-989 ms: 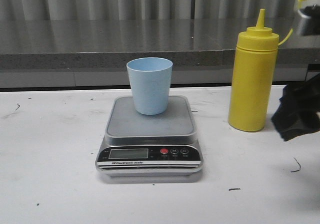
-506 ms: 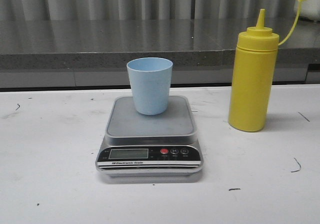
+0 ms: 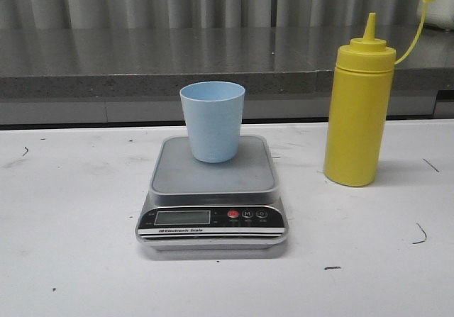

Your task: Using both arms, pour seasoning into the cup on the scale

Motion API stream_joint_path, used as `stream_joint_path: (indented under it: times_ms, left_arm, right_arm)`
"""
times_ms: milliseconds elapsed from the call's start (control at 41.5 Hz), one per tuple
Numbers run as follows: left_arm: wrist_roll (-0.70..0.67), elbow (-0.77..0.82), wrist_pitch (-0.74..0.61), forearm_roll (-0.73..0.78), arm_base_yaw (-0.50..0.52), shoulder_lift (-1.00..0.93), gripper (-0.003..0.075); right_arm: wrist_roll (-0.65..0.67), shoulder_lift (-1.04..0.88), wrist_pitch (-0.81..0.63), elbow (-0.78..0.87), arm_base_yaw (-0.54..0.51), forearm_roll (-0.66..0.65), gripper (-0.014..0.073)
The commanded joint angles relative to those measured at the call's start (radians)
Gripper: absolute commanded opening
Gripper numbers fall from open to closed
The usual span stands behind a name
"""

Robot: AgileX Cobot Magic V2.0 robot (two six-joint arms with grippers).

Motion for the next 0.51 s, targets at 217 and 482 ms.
stream_joint_path:
  times_ms: [217,482]
  left_arm:
    - [-0.009,-0.025,-0.087,0.000,-0.007,0.002,0.0421]
    - [-0.009,-0.025,-0.120,0.000,-0.007,0.002,0.0421]
  right_arm:
    - [-0.015,-0.006,-0.056,-0.035,0.004,-0.083,0.0600]
    - [-0.015,-0.006,-0.063,-0.035,0.004,-0.097,0.0575]
